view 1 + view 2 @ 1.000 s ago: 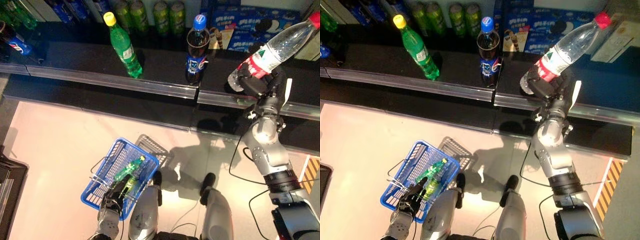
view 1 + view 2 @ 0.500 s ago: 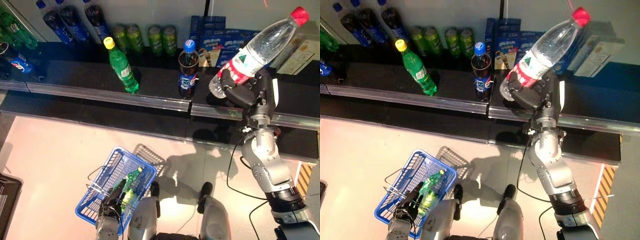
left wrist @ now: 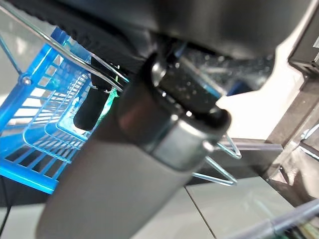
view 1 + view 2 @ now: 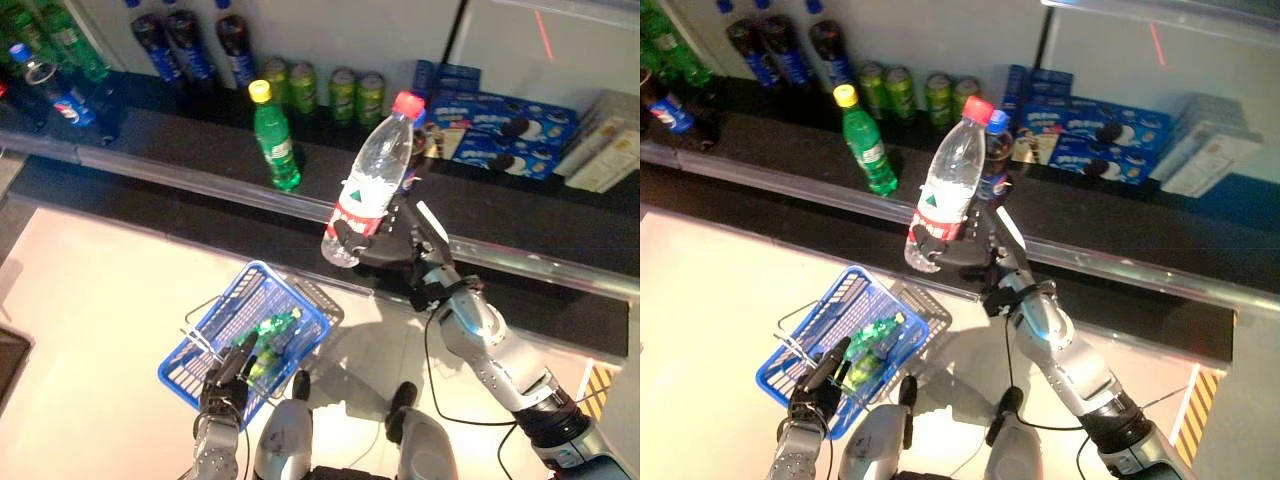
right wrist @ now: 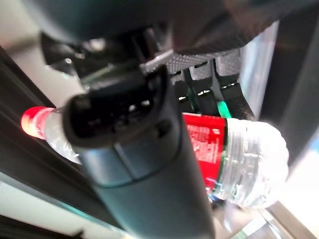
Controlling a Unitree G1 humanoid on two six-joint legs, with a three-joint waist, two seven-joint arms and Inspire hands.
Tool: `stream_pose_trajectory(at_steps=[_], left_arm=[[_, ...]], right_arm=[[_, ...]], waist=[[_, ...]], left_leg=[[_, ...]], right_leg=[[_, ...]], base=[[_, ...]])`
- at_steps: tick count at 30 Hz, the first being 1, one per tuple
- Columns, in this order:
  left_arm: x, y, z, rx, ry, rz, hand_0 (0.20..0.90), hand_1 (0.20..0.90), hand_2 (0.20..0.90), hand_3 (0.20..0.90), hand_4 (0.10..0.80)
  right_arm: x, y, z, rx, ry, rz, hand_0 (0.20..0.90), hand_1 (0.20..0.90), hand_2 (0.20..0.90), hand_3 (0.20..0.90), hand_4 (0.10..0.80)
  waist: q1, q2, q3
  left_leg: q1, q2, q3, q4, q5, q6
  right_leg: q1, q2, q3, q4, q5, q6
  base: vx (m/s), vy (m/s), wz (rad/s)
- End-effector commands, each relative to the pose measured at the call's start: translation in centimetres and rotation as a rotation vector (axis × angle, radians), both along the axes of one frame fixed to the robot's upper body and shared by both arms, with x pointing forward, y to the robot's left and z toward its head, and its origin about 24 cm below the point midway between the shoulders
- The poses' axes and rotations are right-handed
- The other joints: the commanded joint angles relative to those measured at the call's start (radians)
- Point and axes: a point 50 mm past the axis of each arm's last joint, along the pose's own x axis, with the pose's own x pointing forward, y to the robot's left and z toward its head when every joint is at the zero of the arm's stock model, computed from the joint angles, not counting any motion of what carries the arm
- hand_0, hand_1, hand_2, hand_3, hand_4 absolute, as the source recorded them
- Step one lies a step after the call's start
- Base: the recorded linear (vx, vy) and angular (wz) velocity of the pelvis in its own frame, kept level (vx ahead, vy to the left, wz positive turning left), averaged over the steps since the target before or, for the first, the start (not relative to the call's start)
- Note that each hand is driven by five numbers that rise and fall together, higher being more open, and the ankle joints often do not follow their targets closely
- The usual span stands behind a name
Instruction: Pick up the drink and place into the basket.
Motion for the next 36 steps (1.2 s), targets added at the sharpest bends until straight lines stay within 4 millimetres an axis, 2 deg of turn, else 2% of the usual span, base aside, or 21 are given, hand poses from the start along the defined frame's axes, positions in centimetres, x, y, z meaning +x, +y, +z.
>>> stream_pose_trajectory(at_steps=[1,3,8,10,13,14,16,20,22,31,36], left_arm=[[2.4,3.3,8.6,0.269,-0.468,-0.082,0.300,0.300,0.300,0.200,0.100],[2.5,3.1,9.1,0.268,-0.490,-0.101,0.300,0.300,0.300,0.200,0.100],[3.1,1.5,12.4,0.250,-0.623,-0.236,0.300,0.300,0.300,0.200,0.100],[3.1,1.4,12.7,0.249,-0.632,-0.244,0.300,0.300,0.300,0.200,0.100],[3.1,0.4,15.3,0.242,-0.749,-0.335,0.300,0.300,0.300,0.200,0.100],[3.0,0.3,15.6,0.245,-0.764,-0.348,0.300,0.300,0.300,0.200,0.100],[2.9,-0.8,17.6,0.271,-0.883,-0.454,0.300,0.300,0.300,0.200,0.100],[3.0,-1.9,19.5,0.278,-0.989,-0.537,0.300,0.300,0.300,0.200,0.100],[3.0,-3.0,21.0,0.272,-1.076,-0.610,0.300,0.300,0.300,0.200,0.100],[2.9,-4.9,22.7,0.248,-1.181,-0.743,0.300,0.300,0.300,0.200,0.100],[2.8,-5.0,22.7,0.240,-1.181,-0.766,0.300,0.300,0.300,0.200,0.100]], right_arm=[[-2.1,3.2,7.5,0.176,-0.369,0.152,0.300,0.300,0.300,0.200,0.100],[-2.2,3.4,7.5,0.176,-0.366,0.150,0.300,0.300,0.300,0.200,0.100],[-2.0,4.6,6.9,0.143,-0.369,0.108,0.300,0.300,0.300,0.200,0.100],[-2.0,4.6,6.9,0.140,-0.370,0.103,0.300,0.300,0.300,0.200,0.100],[-1.5,5.0,6.4,0.123,-0.348,0.078,0.300,0.300,0.300,0.200,0.100],[-1.5,5.1,6.4,0.123,-0.340,0.081,0.300,0.300,0.300,0.200,0.100],[-1.2,5.8,5.8,0.105,-0.321,0.076,0.300,0.300,0.300,0.200,0.100],[-1.1,6.6,5.2,0.086,-0.298,0.072,0.300,0.300,0.300,0.200,0.100],[-0.9,7.7,4.4,0.072,-0.257,0.076,0.300,0.300,0.300,0.200,0.100],[-0.2,10.4,2.2,0.021,-0.163,0.086,0.300,0.300,0.300,0.200,0.100],[0.0,11.0,1.3,0.013,-0.124,0.074,0.300,0.300,0.300,0.200,0.100]], waist=[[0.016,-0.008,-0.240],[0.025,-0.008,-0.240],[0.073,-0.016,-0.240],[0.076,-0.017,-0.240],[0.106,-0.024,-0.237],[0.109,-0.025,-0.236],[0.133,-0.029,-0.232],[0.149,-0.031,-0.230],[0.162,-0.033,-0.231],[0.196,-0.038,-0.245],[0.214,-0.041,-0.252]], left_leg=[[-0.061,0.000,-0.009,0.086,0.024,-0.001],[-0.063,-0.003,-0.015,0.085,0.023,-0.001],[-0.074,-0.022,-0.053,0.079,0.018,0.003],[-0.076,-0.023,-0.056,0.080,0.017,0.003],[-0.087,-0.032,-0.077,0.090,0.015,0.005],[-0.087,-0.033,-0.079,0.091,0.015,0.005],[-0.097,-0.038,-0.098,0.098,0.016,0.005],[-0.104,-0.042,-0.115,0.103,0.017,0.006],[-0.108,-0.045,-0.129,0.106,0.019,0.004],[-0.116,-0.055,-0.164,0.111,0.022,0.000],[-0.120,-0.060,-0.177,0.111,0.024,-0.002]], right_leg=[[0.122,0.014,-0.030,-0.043,-0.068,-0.024],[0.126,0.014,-0.036,-0.046,-0.066,-0.022],[0.143,0.013,-0.068,-0.067,-0.055,-0.011],[0.145,0.013,-0.071,-0.069,-0.055,-0.009],[0.161,0.011,-0.089,-0.080,-0.050,-0.002],[0.163,0.011,-0.091,-0.081,-0.049,-0.002],[0.173,0.010,-0.106,-0.088,-0.044,0.005],[0.183,0.008,-0.119,-0.093,-0.042,0.009],[0.191,0.008,-0.127,-0.095,-0.041,0.011],[0.210,0.007,-0.149,-0.104,-0.041,0.013],[0.218,0.007,-0.158,-0.108,-0.041,0.014]], base=[[-0.014,-0.004,0.15],[-0.015,-0.013,0.24],[-0.019,-0.028,0.23],[0.001,-0.020,0.16],[0.005,-0.039,0.10],[-0.001,-0.058,0.15],[0.004,-0.064,0.26],[0.016,-0.032,0.16],[0.032,-0.030,0.19],[0.034,-0.004,0.12],[0.038,0.005,0.09]])
